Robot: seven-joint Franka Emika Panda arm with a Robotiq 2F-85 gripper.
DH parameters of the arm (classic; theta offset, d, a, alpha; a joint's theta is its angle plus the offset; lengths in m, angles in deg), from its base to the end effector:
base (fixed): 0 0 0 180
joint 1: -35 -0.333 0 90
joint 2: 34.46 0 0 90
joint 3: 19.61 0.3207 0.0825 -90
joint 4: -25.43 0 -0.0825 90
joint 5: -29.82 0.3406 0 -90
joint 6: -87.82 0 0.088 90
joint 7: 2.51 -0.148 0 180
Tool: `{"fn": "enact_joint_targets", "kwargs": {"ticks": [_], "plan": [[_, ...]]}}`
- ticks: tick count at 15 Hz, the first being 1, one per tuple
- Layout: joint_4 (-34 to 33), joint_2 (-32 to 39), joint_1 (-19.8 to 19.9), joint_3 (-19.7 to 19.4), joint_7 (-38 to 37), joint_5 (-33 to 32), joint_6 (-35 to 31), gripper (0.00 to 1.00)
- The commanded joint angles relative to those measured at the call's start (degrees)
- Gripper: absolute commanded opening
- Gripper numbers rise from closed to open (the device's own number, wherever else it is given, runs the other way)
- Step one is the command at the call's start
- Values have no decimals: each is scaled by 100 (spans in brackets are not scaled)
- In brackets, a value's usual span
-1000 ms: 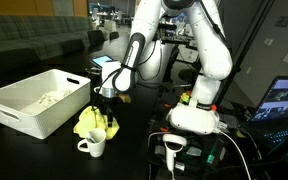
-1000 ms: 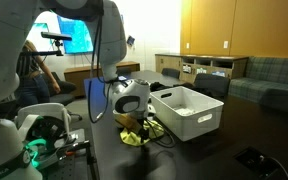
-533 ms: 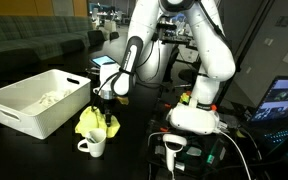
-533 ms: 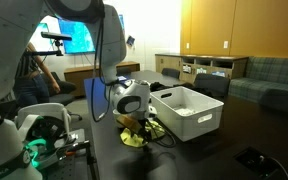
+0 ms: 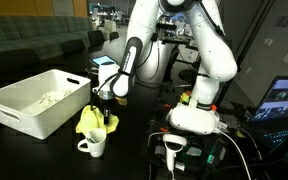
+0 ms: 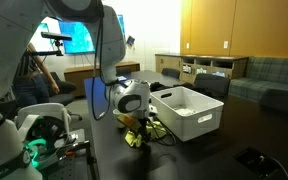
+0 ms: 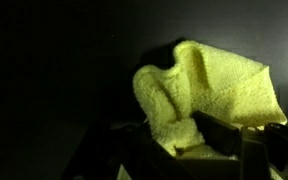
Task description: Pick up the white towel and put it in the basket , pick up the marker and put it in the cup, then, pick up the yellow towel and put it in the basket, and finally pick up the masking tape and put it in the cup
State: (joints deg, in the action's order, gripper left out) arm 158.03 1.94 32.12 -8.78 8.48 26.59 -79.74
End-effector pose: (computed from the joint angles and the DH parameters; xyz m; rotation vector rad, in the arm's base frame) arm 0.4727 0.1295 0.0795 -2.9646 -0.6800 0.0214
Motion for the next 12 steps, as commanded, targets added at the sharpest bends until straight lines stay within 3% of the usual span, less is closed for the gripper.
{"fn": "enact_joint_targets", "kwargs": {"ticks": [1,4,7,12], "plan": [[336,-422,-425,-499,-534,-96,-176,0],[840,-1031,-947,-1154,-1110,-212,-375,2],[1318,-1784,-1765,-2186,-1821,-610,-310,3],[1480,-2785,-3378,-4331,-3782,-2329,238,3]]}}
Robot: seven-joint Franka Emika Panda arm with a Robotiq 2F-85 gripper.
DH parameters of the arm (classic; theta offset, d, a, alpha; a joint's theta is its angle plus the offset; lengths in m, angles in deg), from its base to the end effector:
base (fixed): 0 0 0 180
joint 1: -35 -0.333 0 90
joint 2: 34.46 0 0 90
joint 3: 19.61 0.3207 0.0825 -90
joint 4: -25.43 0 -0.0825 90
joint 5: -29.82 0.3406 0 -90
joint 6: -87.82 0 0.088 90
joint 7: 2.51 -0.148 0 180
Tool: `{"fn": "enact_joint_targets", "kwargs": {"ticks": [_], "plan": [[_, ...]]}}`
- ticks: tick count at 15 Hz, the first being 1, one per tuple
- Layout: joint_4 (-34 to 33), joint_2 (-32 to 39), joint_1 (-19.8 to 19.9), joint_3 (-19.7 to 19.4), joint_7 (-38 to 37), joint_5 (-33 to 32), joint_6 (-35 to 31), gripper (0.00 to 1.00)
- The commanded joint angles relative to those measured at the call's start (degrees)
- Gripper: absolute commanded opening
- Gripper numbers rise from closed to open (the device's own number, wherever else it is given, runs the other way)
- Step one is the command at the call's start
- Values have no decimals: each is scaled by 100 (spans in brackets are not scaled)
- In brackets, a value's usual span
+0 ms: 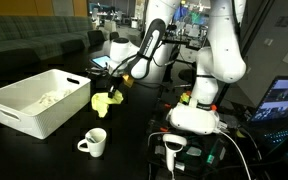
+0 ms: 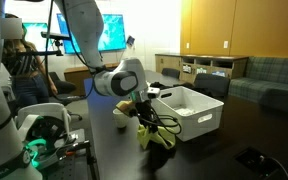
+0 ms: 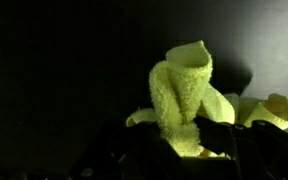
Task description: Pick up the white towel and put it in the basket , pick up the marker and put it in the cup, then, pick up the yellow towel and put it in the basket, and finally pick up the masking tape and put it in the cup
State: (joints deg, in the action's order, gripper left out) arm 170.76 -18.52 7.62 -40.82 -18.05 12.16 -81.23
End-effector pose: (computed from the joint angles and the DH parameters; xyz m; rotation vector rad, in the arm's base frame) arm 0.4582 0.0595 0.1942 2.9725 0.2321 0.2538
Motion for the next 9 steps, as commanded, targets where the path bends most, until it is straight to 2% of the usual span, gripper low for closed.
{"fn": "enact_joint_targets", "kwargs": {"ticks": [1,3,6,8,9], "plan": [[122,-917,-1238,-1573,-1557,-1167,647,3],[-200,-1062,-1709,-2144,-2447,-1806,1191,3],[-597,-1317,-2048,-2344,-3713,-2494,2209,3],[-608,-1609,-2112,-2187,-4485,-2978,2666,3],[-591,-1822,-1065,-1061,-4834,-3274,2824,3]]}}
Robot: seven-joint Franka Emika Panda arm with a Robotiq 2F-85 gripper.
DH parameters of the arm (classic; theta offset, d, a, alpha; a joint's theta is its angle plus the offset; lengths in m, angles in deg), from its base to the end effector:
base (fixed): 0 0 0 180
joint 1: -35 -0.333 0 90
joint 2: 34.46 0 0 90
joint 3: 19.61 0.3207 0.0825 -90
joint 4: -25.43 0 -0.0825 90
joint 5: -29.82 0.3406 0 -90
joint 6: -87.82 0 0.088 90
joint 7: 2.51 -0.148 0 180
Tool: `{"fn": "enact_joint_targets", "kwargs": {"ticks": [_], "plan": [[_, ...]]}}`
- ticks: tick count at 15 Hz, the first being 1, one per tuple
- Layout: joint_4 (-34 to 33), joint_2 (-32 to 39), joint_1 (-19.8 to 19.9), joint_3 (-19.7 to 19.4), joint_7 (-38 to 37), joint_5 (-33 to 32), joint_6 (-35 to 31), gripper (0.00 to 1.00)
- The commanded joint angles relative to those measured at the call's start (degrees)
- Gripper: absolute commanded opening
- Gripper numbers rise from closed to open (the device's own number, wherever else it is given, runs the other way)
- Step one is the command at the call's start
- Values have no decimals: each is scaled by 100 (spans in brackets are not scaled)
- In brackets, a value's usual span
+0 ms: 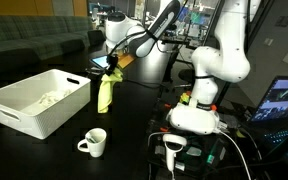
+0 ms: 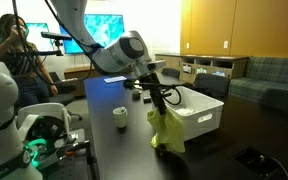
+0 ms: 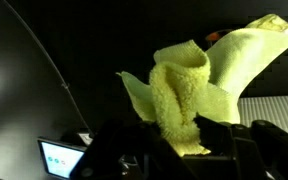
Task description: Pick up the white towel and put it in the basket , pick up the marker and put it in the cup, then, pick up the yellow towel and put it in the basket, and finally pick up the masking tape and put it in the cup
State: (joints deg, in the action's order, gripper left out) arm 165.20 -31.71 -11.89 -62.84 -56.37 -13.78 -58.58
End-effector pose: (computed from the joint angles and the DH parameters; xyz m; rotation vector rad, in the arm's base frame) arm 0.4702 0.0232 0.2954 2.7131 -0.3341 0.3957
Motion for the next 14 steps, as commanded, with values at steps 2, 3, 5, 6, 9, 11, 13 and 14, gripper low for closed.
{"fn": "enact_joint_targets", "kwargs": {"ticks": [2,3,5,6,9,11,13,14], "plan": [[188,-958,1270,1836,-1513,-1025,746,3],[284,-1143,1618,2290,-1625,-1118,768,3],[382,-1378,2386,3195,-1721,-1104,683,3],[389,-1456,2687,3491,-1615,-1028,598,3],[313,-1679,3300,4100,-1289,-853,486,3],[188,-1717,3581,4318,-1076,-807,335,3],[107,-1789,3794,4417,-804,-739,126,3],[72,-1805,3880,4449,-701,-712,12,3]]}}
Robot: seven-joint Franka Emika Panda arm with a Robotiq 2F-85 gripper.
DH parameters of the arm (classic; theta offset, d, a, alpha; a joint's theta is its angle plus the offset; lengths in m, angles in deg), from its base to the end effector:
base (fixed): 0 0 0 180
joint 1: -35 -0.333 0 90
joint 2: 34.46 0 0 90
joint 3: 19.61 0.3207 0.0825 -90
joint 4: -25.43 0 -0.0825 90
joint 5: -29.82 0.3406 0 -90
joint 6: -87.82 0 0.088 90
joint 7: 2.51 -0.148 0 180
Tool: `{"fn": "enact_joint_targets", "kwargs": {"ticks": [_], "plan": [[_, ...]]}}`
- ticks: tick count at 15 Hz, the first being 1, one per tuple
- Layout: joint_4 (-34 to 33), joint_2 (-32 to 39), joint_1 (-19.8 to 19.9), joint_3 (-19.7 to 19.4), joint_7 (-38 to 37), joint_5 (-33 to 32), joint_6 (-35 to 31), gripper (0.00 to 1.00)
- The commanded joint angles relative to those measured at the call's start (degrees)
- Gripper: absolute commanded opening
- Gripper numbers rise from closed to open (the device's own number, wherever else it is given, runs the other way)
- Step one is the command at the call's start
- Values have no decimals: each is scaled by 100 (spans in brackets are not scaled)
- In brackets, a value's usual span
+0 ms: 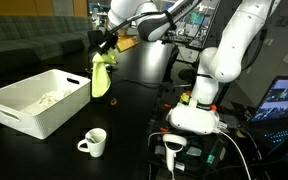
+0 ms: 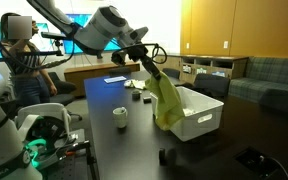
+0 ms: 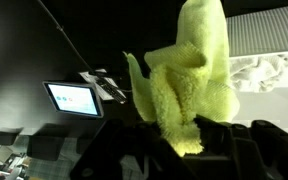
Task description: Pick up the white towel and put it in the basket , pick up the marker and put it in the cup, then, pick up the yellow towel and put it in the basket, and finally pick up the masking tape and put it in the cup
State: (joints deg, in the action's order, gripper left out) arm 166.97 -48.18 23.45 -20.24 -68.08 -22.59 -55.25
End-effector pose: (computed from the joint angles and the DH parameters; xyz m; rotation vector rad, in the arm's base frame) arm 0.4466 0.0711 0.4065 2.6584 -0.3664 0.8102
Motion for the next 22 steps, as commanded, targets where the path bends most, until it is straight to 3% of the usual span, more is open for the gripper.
{"fn": "enact_joint_targets", "kwargs": {"ticks": [1,8,15,22], "plan": [[-209,-104,420,211,613,218,-447,3],[-1001,456,695,326,1856,1071,-926,3],[-2583,1330,641,605,2636,1952,-647,3],[-3956,2453,431,604,3593,2534,-144,3]]}}
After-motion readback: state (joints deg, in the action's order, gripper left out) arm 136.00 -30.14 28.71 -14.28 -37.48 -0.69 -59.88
